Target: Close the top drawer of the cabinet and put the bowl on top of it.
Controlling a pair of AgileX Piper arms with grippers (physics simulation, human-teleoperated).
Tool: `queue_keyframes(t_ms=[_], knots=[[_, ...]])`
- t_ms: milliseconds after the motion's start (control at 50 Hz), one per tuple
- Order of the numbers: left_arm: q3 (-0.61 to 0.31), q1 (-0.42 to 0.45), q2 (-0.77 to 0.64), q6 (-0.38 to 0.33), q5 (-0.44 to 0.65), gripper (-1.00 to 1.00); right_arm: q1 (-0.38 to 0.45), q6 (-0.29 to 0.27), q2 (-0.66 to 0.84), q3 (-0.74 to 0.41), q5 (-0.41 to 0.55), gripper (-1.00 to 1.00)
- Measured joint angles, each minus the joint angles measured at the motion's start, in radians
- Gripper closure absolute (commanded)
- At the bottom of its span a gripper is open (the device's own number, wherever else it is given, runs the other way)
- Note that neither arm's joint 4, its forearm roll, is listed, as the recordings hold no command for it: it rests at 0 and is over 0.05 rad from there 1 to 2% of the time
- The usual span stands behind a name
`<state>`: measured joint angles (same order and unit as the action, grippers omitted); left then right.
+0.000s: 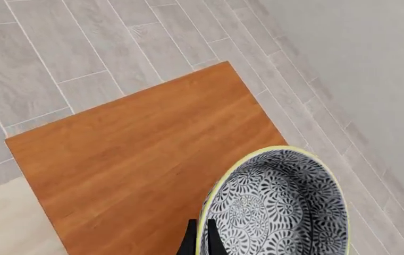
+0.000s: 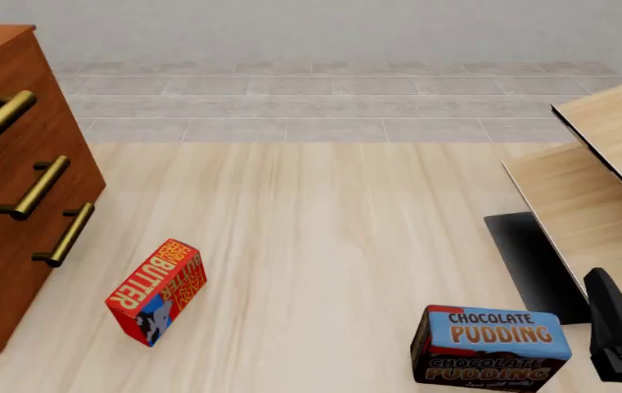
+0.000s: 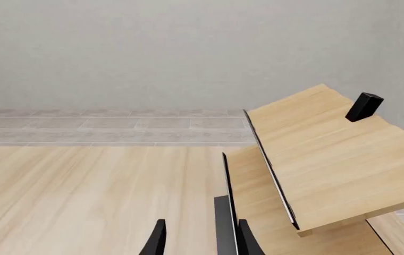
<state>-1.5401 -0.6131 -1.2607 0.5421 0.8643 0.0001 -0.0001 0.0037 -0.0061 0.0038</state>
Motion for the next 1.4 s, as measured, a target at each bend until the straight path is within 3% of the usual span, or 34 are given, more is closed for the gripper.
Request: queue_keyframes(t_ms=[900,920,1160,1400], knots=[[0.069,-0.041,-0.032,-0.067,-0.078,1.0,0.0,0.0,0.0,0.0,0.0,-1.0],[0.068,-0.042,-0.034,-0.068,-0.078,-1.0,0.0,0.0,0.0,0.0,0.0,-1.0],[0.058,-0.044,-0.046,-0.076,-0.059,-1.0,0.0,0.0,0.0,0.0,0.0,-1.0],[0.017,0.003,0.008,-0.032,0.006,-1.0,0.0,0.0,0.0,0.0,0.0,-1.0]])
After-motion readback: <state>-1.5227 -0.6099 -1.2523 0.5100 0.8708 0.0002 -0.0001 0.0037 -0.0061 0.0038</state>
